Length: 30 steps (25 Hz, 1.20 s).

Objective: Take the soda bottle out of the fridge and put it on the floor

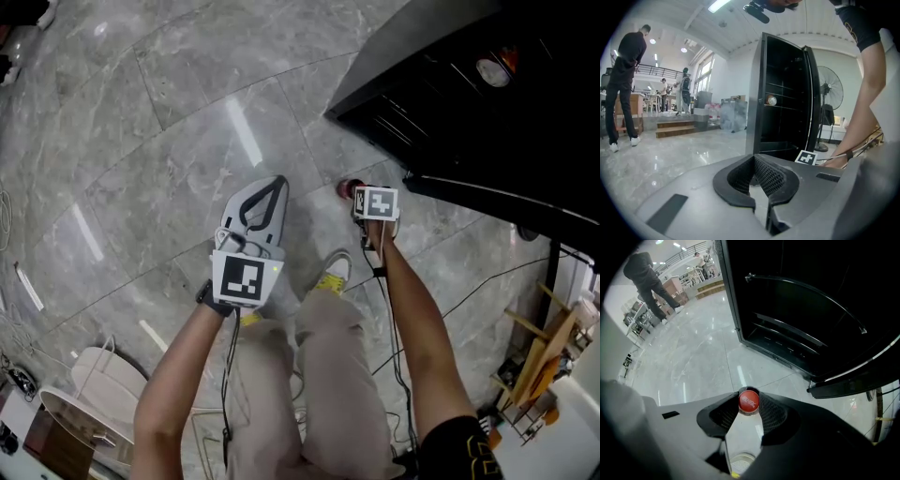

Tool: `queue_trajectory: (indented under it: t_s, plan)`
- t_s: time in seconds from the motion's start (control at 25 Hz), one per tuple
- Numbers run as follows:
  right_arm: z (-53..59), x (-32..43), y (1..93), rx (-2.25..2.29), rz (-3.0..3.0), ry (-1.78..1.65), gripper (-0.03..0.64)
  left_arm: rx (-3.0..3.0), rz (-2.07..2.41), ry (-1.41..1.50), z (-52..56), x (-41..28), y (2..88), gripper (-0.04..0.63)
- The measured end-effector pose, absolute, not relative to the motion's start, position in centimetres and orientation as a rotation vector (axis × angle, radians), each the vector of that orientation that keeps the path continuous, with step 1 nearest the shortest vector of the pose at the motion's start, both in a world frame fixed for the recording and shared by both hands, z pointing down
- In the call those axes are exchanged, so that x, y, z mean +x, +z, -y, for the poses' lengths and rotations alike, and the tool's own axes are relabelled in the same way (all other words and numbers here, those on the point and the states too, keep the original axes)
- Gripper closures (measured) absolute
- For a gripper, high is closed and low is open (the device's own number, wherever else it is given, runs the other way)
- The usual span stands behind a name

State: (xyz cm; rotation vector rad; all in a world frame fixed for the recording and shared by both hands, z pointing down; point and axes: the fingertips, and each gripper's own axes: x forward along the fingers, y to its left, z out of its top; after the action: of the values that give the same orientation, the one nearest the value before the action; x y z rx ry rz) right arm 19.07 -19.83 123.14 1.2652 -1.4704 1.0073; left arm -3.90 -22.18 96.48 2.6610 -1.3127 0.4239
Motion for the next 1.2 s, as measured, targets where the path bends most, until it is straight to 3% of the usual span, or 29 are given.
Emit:
queue_trajectory:
  t_s: [0.76, 0.88, 0.96, 1.2]
  plan:
    - [19.1, 17.6, 122.9, 1.307, 1.469, 0.997, 0.486, 2.629, 1.289, 0.44, 20.9, -4.0, 95.4, 0.578]
    - [19.2, 17.5, 121.2, 1.337, 1.478, 1.033, 0.519, 2.619, 1.296, 0.427, 20.5, -3.9, 94.0, 0.578]
    - [19.0, 17.4, 120.1, 1.335, 1.491, 1.048, 0.58, 2.62, 1.289, 0.427, 20.0, -3.7, 92.9, 0.578]
    - [18.6, 17.4, 115.3, 1.351, 1.534, 1.061, 0.62, 2.634, 1.266, 0.442, 18.7, -3.0, 89.1, 0.578]
